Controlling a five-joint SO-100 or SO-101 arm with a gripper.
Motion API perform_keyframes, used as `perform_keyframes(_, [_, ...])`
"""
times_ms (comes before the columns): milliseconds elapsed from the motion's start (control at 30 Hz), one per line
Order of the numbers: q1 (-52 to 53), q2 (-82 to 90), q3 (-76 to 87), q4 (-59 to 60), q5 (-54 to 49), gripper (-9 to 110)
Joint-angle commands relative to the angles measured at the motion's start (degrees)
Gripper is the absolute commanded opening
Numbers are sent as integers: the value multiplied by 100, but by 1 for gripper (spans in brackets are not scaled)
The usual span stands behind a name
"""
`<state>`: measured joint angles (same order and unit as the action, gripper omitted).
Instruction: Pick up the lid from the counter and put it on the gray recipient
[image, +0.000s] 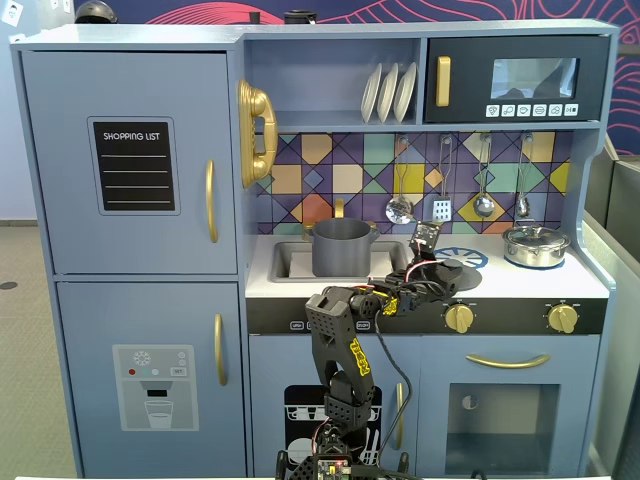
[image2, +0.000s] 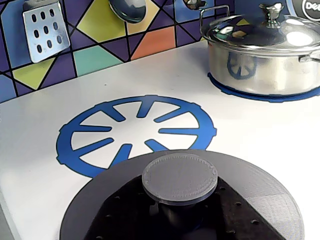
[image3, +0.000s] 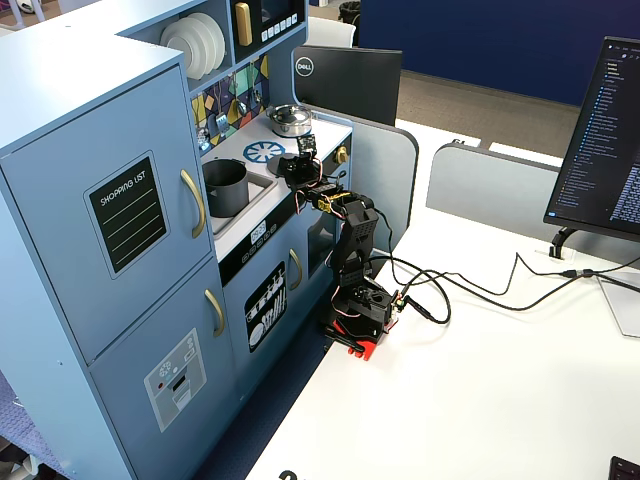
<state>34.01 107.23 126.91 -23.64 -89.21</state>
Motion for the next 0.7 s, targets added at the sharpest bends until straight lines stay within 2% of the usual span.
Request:
perform_keyframes(0, [-158,-18,-308,-79,44,0])
perform_keyframes(667, [-334,940,-817,510,-193,0])
